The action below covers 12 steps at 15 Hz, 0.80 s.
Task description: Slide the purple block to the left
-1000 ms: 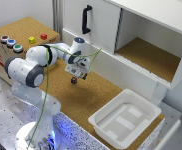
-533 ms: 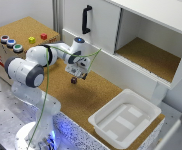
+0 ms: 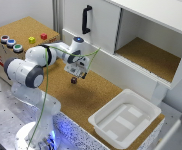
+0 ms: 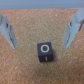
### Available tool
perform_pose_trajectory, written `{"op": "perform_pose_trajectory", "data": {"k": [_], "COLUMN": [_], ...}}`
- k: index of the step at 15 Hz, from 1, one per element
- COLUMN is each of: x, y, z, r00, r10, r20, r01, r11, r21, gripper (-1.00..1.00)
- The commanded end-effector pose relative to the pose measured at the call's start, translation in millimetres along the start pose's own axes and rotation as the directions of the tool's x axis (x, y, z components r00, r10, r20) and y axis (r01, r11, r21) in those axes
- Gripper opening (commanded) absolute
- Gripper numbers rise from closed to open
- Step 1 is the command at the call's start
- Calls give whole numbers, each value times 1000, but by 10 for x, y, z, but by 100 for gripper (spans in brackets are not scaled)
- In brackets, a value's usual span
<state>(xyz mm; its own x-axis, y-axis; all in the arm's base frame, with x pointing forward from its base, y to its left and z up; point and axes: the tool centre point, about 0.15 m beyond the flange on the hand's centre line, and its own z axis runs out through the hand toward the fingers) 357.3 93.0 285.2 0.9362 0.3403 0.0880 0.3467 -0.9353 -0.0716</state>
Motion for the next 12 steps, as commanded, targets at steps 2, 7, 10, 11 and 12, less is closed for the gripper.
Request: {"op": "perform_pose_trajectory", "data": {"k": [2, 7, 10, 11, 12], "x": [-23, 161, 235, 260, 288], "y": [-19, 59, 42, 47, 54], "z": [367, 554, 721, 751, 775], "r00": [990, 985, 986, 987, 988], "r10": [-110, -149, -153, -148, -139], "r20": [-84, -85, -71, -69, -73], "r01": [105, 145, 150, 145, 137], "r11": [992, 988, 988, 988, 990], "r21": [-70, -49, -48, -44, -36], "gripper": [100, 100, 100, 100, -100]}}
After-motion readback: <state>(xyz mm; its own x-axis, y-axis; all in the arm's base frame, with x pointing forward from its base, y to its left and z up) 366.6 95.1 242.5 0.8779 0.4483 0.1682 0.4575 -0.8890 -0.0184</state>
